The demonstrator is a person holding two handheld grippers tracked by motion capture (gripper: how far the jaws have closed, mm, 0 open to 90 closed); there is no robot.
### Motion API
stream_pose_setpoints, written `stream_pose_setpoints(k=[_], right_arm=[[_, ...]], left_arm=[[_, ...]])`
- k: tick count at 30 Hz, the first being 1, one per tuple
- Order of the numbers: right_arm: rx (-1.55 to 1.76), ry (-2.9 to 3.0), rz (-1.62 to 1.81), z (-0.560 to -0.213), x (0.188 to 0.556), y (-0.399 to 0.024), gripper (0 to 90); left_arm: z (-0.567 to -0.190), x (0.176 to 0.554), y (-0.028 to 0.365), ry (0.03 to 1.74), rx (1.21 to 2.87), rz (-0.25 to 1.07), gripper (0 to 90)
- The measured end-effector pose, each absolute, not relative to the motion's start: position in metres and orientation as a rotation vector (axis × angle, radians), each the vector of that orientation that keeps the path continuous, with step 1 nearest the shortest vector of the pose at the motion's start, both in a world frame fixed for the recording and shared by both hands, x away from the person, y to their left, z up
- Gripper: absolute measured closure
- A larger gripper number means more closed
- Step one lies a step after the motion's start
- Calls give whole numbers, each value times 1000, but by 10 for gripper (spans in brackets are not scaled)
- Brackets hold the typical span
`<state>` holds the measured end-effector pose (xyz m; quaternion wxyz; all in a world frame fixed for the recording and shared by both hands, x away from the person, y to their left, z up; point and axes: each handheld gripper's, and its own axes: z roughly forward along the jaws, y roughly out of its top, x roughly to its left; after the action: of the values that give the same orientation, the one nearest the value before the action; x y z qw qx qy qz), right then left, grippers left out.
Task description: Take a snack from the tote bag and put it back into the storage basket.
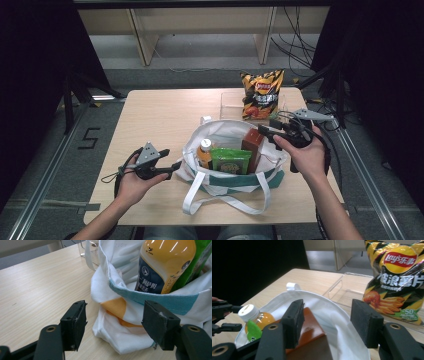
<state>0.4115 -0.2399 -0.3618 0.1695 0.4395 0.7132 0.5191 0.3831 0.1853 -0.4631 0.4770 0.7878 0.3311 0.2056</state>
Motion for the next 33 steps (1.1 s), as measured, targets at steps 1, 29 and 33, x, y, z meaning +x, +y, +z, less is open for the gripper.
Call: stream_pose_setpoints(k=[1,29,33], right_arm=[[1246,2039,1482,-362,411,-240,438],[1111,2080,1511,-374,402,-221,311],[1114,2088,1526,-374,401,-218,312]], left_arm=[[-463,383,186,804,1929,502,353],[-462,383,185,810,1925,510,352],[-462,383,184,806,1925,506,352]])
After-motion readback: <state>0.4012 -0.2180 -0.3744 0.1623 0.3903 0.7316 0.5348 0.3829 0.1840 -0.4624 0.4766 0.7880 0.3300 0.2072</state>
